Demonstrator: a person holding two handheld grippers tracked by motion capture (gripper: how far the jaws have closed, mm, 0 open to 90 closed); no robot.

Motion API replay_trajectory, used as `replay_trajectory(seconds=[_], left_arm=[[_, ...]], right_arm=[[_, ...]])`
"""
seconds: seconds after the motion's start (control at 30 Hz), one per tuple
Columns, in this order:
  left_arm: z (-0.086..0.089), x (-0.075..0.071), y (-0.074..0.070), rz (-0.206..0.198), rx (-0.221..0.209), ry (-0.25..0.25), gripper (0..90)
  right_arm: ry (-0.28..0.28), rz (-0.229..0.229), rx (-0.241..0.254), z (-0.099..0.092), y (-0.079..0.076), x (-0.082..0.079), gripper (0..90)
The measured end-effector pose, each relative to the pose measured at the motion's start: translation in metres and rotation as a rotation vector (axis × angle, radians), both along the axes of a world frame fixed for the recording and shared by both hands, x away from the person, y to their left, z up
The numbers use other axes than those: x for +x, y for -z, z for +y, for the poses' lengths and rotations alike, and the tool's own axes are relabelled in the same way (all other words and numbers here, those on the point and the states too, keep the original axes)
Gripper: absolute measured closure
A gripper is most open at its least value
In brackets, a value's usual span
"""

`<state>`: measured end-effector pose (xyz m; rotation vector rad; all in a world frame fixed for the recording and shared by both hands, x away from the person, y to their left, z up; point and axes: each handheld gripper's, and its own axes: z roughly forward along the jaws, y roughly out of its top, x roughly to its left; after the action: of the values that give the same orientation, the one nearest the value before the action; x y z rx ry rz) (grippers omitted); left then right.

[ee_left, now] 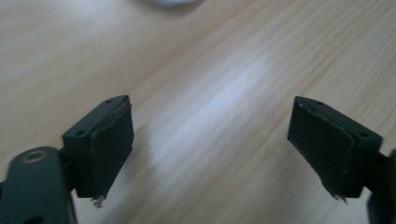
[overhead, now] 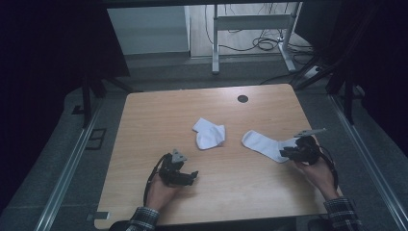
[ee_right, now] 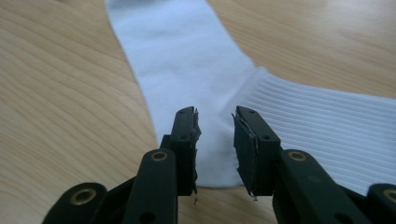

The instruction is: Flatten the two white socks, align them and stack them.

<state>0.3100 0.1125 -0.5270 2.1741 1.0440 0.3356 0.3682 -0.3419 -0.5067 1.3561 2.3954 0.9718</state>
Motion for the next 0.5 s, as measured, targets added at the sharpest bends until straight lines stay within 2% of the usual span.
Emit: replay_trajectory(seconds=[0.03, 0.07, 0.1, 0.17, 0.2, 0.23, 0.27, 0.37, 0.43, 0.5], left_arm=[[-0.006, 0.004, -0.001, -0.003, -0.017, 0.007, 23.8], [-0.019, 0.013, -0.003, 0.001, -0.045, 0.026, 26.5], [-0.019, 0.013, -0.003, 0.001, -0.045, 0.026, 29.6], [-0.031, 0.021, -0.004, -0.002, -0.058, 0.047, 32.9], [-0.049, 0.031, -0.006, -0.017, -0.056, 0.076, 38.4], [-0.049, 0.031, -0.006, -0.017, -0.056, 0.076, 41.0], [-0.065, 0.039, -0.008, -0.038, -0.041, 0.099, 44.1], [-0.087, 0.051, -0.013, -0.046, -0.042, 0.124, 52.2], [-0.092, 0.054, -0.014, -0.048, -0.04, 0.129, 57.5], [-0.107, 0.063, -0.017, -0.055, -0.038, 0.136, 59.1]], right_arm=[[0.011, -0.013, -0.009, -0.006, -0.001, 0.0, 66.0], [0.019, -0.018, -0.014, -0.009, -0.001, 0.0, 65.5], [0.019, -0.018, -0.014, -0.009, -0.001, 0.0, 65.5], [0.032, -0.033, -0.027, -0.017, -0.002, -0.001, 65.1], [0.051, -0.039, -0.038, -0.026, -0.002, -0.001, 64.9], [0.051, -0.039, -0.038, -0.026, -0.002, -0.001, 64.9], [0.079, -0.05, -0.043, -0.036, -0.003, -0.002, 65.2], [0.121, -0.061, -0.05, -0.052, -0.004, -0.002, 66.2], [0.145, -0.063, -0.056, -0.06, -0.005, -0.003, 66.9], [0.16, -0.069, -0.06, -0.065, -0.005, -0.002, 67.2]])
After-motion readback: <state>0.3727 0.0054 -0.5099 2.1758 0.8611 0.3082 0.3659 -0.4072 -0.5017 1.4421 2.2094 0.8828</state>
